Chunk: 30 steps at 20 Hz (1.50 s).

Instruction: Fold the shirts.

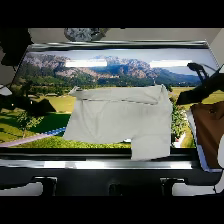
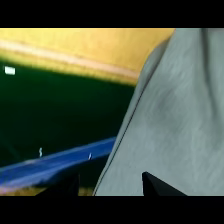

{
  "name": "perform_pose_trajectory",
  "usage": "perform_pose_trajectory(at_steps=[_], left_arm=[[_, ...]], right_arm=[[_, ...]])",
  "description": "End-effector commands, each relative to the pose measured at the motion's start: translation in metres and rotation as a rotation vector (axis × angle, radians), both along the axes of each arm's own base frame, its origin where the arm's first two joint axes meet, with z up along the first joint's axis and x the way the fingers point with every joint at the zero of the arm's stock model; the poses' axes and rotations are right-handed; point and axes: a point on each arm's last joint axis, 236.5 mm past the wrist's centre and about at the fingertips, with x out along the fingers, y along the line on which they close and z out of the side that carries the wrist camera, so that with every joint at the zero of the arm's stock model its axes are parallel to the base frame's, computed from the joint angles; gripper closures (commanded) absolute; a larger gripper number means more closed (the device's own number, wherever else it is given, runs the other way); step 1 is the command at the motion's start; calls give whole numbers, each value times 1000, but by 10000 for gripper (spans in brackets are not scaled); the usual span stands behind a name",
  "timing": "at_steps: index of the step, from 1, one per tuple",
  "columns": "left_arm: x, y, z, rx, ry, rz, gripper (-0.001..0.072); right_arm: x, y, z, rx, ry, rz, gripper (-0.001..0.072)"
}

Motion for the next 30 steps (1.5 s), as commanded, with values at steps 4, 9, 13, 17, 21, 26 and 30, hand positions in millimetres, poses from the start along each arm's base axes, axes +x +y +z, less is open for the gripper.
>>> perform_pose_trajectory(at_steps=[4, 9, 13, 17, 21, 26, 30], left_arm=[[-104, -22, -58, -85, 288, -68, 256], [-108, -37, -82, -58, 265, -85, 257], [-88, -44, -86, -48, 190, -61, 258], [-70, -50, -84, -76, 133, -5, 342], [-72, -56, -83, -90, 139, -16, 632], [-73, -60, -82, -89, 130, -47, 675], [-75, -61, -80, -92, 122, -74, 675]], right_arm=[[-93, 19, -43, 58, 164, 23, 216], [-114, 26, -63, 80, 226, 19, 216], [-110, 20, -63, 42, 179, 14, 217], [-107, 8, -64, -15, 156, 12, 217], [-101, 5, -65, -28, 131, 5, 217], [-102, 4, -91, -40, 137, -98, 197], [-100, 1, -121, -50, 134, -145, 199]])
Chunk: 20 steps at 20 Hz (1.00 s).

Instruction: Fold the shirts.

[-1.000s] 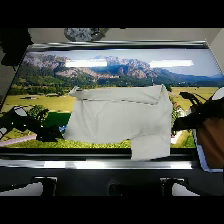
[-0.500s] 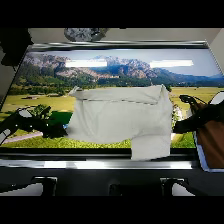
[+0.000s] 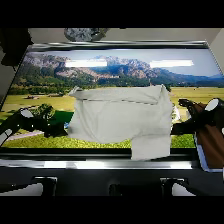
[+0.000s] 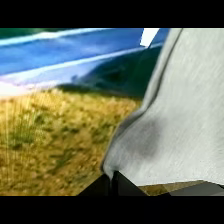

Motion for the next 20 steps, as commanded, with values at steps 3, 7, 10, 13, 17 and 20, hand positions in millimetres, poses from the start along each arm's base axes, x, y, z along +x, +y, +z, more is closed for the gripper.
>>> perform_pose_trajectory(at_steps=[3, 7, 10, 13, 17, 20], left_arm=[[-1, -2, 5, -8, -13, -21, 675], [1, -1, 5, -6, -25, -29, 676], [24, 4, 21, 6, -119, -73, 678], [85, 15, 100, 64, -379, -75, 680], [138, 37, 366, 239, -1078, 46, 680], [52, 50, 599, 383, -1676, 220, 679]], right_arm=[[7, 5, -35, 30, 19, -67, 201], [19, 26, -54, 135, 30, -127, 341], [27, 21, -50, 125, 14, -118, 660], [75, 6, 27, 72, -201, 26, 660], [145, -22, 322, -237, -992, 73, 660], [51, -4, 562, -537, -1609, 69, 660]])
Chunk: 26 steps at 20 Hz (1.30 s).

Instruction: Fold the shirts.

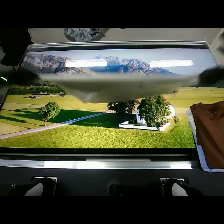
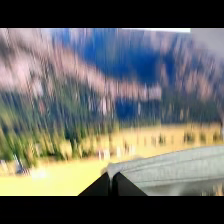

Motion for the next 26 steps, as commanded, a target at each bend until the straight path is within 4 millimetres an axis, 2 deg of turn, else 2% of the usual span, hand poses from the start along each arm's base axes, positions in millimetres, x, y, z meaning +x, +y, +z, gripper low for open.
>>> perform_pose_trajectory(at_steps=[1, 2, 3, 4, 5, 7, 9, 11, 13, 14, 15, 16, 17, 19, 21, 22, 24, 26], left_arm=[[-121, 11, 243, 69, -666, 158, 679], [-162, 8, 277, 77, -780, 175, 679], [-190, 4, 293, 49, -839, 185, 679], [-215, 0, 300, 19, -869, 183, 679], [-230, -4, 302, 17, -882, 179, 679], [-251, -5, 305, 37, -907, 190, 679], [-256, 1, 306, 69, -914, 222, 679], [-251, 4, 302, 78, -899, 229, 679], [-228, 9, 283, 98, -810, 235, 679], [-208, 12, 265, 104, -731, 229, 679], [-181, 14, 238, 123, -621, 213, 679], [-151, 17, 204, 163, -494, 185, 679], [-119, 22, 160, 189, -340, 160, 679], [-62, 35, 64, 189, -43, 137, 679], [-21, 44, -40, 167, 219, 115, 679], [-7, 47, -100, 148, 362, 101, 679], [11, 51, -209, 115, 590, 87, 677], [36, 58, -278, 86, 687, 100, 677]], right_arm=[[-130, 24, 243, -281, -641, -83, 660], [-169, 33, 264, -306, -705, -100, 660], [-197, 41, 272, -310, -738, -114, 660], [-218, 46, 276, -314, -755, -124, 660], [-234, 52, 278, -315, -767, -124, 660], [-257, 60, 281, -327, -791, -123, 660], [-265, 60, 284, -337, -807, -133, 660], [-259, 56, 279, -341, -782, -142, 660], [-236, 51, 259, -319, -686, -123, 660], [-215, 47, 236, -296, -587, -102, 660], [-189, 43, 206, -263, -464, -69, 660], [-160, 44, 167, -208, -309, -12, 661], [-131, 50, 113, -128, -99, 75, 661], [-88, 58, 2, 77, 320, 177, 661], [-53, 59, -105, 126, 632, 195, 661], [-34, 65, -156, 119, 727, 200, 661], [15, 85, -232, 135, 768, 197, 660], [70, 99, -277, 188, 696, 154, 660]])
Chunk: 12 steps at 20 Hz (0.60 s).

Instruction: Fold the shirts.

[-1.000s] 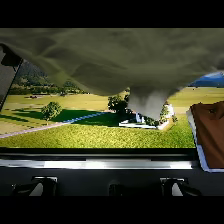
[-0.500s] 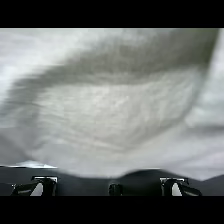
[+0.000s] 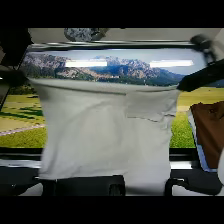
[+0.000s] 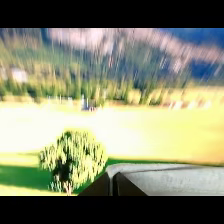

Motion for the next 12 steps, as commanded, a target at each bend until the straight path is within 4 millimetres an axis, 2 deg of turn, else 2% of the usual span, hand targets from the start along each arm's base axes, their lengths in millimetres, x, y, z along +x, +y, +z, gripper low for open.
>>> perform_pose_trajectory(at_steps=[1, 3, 4, 6, 7, 8, 10, 12], left_arm=[[28, 4, -141, -71, 246, 23, 676], [57, 1, -167, -119, 257, 30, 676], [74, -3, -172, -153, 241, 34, 677], [100, -6, -168, -191, 188, 41, 676], [109, -5, -162, -192, 166, 39, 675], [111, -4, -153, -185, 152, 27, 675], [97, -3, -139, -145, 190, -65, 675], [59, -2, -138, -139, 338, -112, 676]], right_arm=[[76, 31, -108, 92, 12, -101, 660], [113, 38, -121, 211, -62, -217, 660], [127, 36, -124, 236, -101, -256, 660], [141, 27, -122, 228, -161, -284, 660], [141, 22, -118, 225, -168, -288, 660], [134, 20, -113, 218, -157, -263, 660], [108, 9, -101, 189, -101, -196, 659], [64, -7, -90, 152, 23, -154, 659]])
